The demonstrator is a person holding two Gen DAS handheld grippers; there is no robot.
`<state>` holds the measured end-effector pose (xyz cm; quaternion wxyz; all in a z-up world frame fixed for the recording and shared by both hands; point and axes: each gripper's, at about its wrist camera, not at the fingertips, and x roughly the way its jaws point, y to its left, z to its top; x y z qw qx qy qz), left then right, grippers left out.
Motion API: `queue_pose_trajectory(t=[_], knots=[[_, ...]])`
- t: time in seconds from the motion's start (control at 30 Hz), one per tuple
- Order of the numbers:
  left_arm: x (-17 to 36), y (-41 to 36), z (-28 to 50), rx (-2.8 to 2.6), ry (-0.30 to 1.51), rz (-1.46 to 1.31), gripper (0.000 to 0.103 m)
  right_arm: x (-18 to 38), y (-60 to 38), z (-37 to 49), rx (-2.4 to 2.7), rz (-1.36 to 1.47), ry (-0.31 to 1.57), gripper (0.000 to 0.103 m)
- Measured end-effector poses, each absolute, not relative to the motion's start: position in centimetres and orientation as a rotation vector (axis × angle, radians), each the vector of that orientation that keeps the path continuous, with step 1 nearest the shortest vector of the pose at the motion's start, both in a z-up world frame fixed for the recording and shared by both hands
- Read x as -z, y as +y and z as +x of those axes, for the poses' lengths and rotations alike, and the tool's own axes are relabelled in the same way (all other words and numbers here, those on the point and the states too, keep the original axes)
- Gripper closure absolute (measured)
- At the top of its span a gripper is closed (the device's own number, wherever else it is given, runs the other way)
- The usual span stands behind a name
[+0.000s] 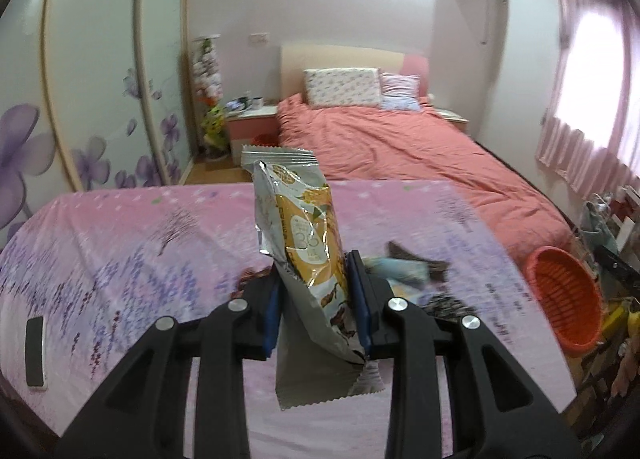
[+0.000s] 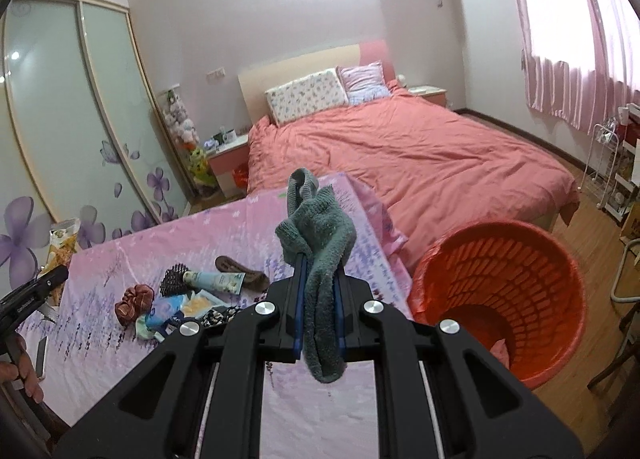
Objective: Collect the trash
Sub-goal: 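Carry sock and wrapper to the orange basket and release both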
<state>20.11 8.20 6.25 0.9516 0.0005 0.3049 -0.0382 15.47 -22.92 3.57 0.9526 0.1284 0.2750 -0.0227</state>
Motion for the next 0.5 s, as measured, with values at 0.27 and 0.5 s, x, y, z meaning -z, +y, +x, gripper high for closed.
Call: queue_pose_trajectory(t=[0.27, 0.5], knots=[[-7.6, 1.8, 19.2, 0.195, 0.597, 0.035, 0.072, -4.6, -25.8, 13.6, 0.092, 0.274, 0.510, 0.091], [-7.8, -4.0, 19.1, 0.309, 0.595, 0.059, 0.072, -4.5, -28.9, 12.5, 0.149, 0.293, 0.490, 0.091]])
